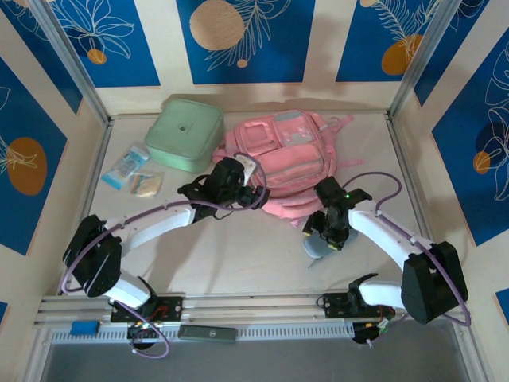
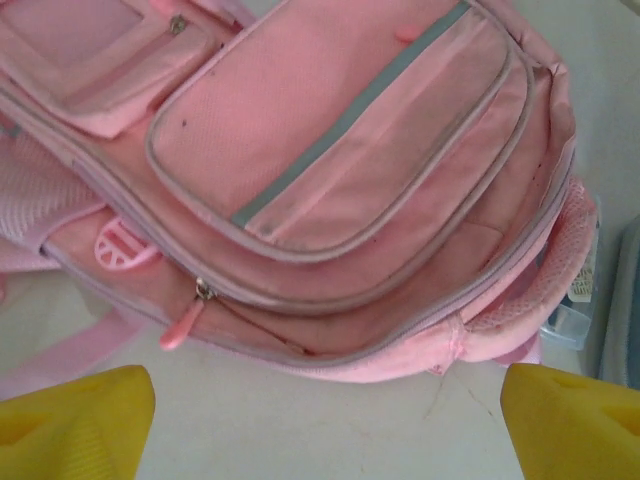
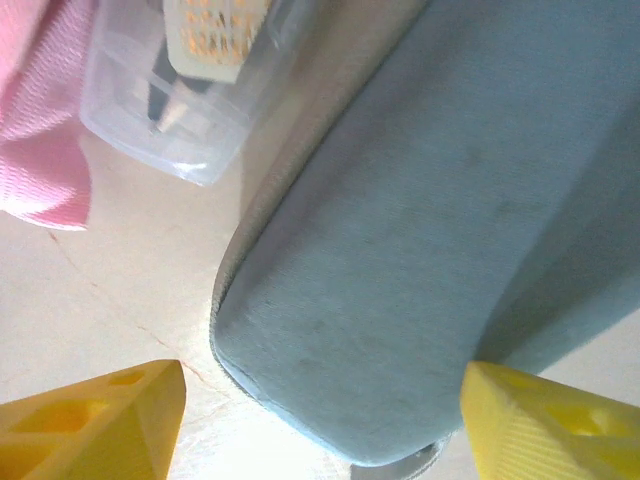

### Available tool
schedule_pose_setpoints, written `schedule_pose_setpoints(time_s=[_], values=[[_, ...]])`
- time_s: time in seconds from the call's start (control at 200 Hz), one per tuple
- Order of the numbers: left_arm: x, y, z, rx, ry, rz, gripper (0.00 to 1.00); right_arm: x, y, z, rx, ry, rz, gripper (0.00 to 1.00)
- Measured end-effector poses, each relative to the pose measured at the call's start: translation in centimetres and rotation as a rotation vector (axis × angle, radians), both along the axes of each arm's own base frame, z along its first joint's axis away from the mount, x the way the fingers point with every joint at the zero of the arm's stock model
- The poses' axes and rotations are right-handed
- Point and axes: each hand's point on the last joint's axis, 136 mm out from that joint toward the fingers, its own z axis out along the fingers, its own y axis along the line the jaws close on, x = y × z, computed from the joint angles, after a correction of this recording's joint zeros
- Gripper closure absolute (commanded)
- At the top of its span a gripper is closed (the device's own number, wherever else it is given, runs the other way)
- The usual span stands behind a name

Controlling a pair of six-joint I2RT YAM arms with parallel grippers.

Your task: Pack the student bag

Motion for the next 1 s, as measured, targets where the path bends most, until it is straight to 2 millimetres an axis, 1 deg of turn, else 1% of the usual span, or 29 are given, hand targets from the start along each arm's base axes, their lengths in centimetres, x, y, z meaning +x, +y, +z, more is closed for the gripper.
schedule_pose_setpoints(time_s=[0.035,0.07,0.14,0.195,0.25,0.36,0.5,0.61,0.695,0.795,0.875,1.0], values=[[0.2,-0.2,0.1,0.005,-0.009,-0.006,0.10,0.3,0.2,0.4,0.002,-0.014,0.018,0.29],[0.5,-0.3,0.3,0.009,-0.017,-0.013,0.10,0.7,0.6,0.9,0.004,-0.032,0.047,0.26],[0.8,-0.5,0.2,0.014,-0.027,-0.018,0.10,1.1,1.3,1.8,0.004,-0.052,0.088,0.12],[1.0,-0.5,0.1,0.019,-0.031,-0.019,0.10,1.2,1.5,2.2,-0.007,-0.051,0.104,0.05],[1.2,-0.3,0.0,0.021,-0.028,-0.015,0.10,1.1,1.0,2.2,-0.030,-0.036,0.080,0.00],[1.4,-0.2,-0.2,0.019,-0.021,-0.012,0.09,0.1,-0.1,1.6,-0.065,0.005,0.001,0.01],[1.4,-0.3,-0.3,0.009,-0.016,-0.022,0.08,-2.1,-1.9,-0.3,-0.091,0.073,-0.135,0.01],[1.4,-0.4,-0.3,-0.002,-0.016,-0.030,0.07,-2.9,-2.7,-1.7,-0.056,0.112,-0.248,0.01],[1.4,-0.2,-0.7,-0.002,-0.008,-0.029,0.07,-2.7,-2.6,-2.1,-0.031,0.112,-0.304,0.01],[1.3,0.4,-1.9,0.013,0.009,-0.022,0.06,-1.5,-1.8,-1.8,0.018,0.066,-0.345,0.01],[1.2,1.0,-2.7,0.024,0.025,-0.015,0.06,-0.9,-1.5,-1.7,0.038,0.048,-0.388,0.01],[1.4,1.4,-3.0,0.024,0.033,-0.004,0.05,-0.4,-1.1,-2.1,0.063,0.029,-0.438,0.01]])
